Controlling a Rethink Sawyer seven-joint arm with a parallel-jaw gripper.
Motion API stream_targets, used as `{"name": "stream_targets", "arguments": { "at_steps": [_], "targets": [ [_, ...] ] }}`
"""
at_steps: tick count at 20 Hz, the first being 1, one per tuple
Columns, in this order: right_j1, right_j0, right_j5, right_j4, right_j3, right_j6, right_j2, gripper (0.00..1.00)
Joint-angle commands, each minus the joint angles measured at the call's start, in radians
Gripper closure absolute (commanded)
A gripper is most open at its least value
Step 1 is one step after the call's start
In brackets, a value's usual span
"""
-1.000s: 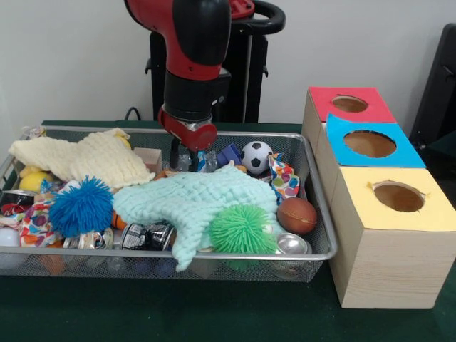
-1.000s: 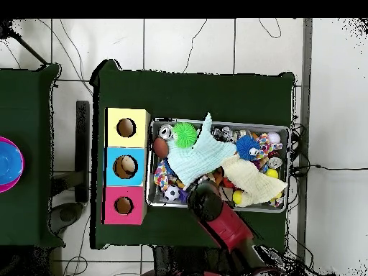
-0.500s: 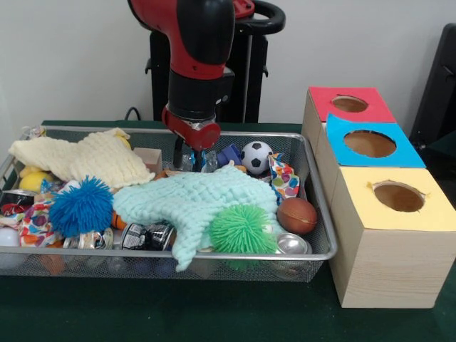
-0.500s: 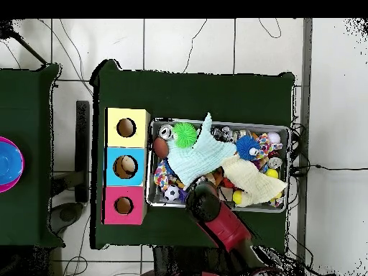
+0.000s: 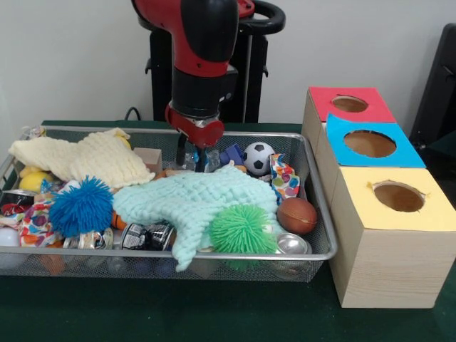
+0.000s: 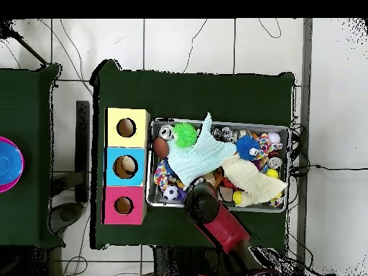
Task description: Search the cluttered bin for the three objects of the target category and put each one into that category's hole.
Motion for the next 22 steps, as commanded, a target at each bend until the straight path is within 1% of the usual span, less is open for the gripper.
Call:
{"name": "stream_targets", "arguments": {
  "at_steps": [1, 4, 6, 12, 15, 18, 19, 22],
  "targets": [
    [-0.006, 0.019, 0.061, 0.032, 0.027, 0.248, 0.045, 0.0],
    [-0.058, 0.083, 0.157, 0.069, 0.03, 0.234, -0.025, 0.0],
    [-0.072, 0.101, 0.183, 0.077, 0.029, 0.234, -0.046, 0.0],
    [-0.075, 0.099, 0.18, 0.072, 0.033, 0.245, -0.042, 0.0],
    [-0.071, 0.085, 0.175, 0.07, 0.035, 0.255, -0.022, 0.0],
    [-0.039, 0.076, 0.149, 0.068, 0.025, 0.257, -0.01, 0.0],
    [-0.022, 0.083, 0.144, 0.071, 0.016, 0.253, -0.019, 0.0],
    [0.032, 0.047, 0.081, 0.053, 0.009, 0.261, 0.012, 0.0]
  ]
}}
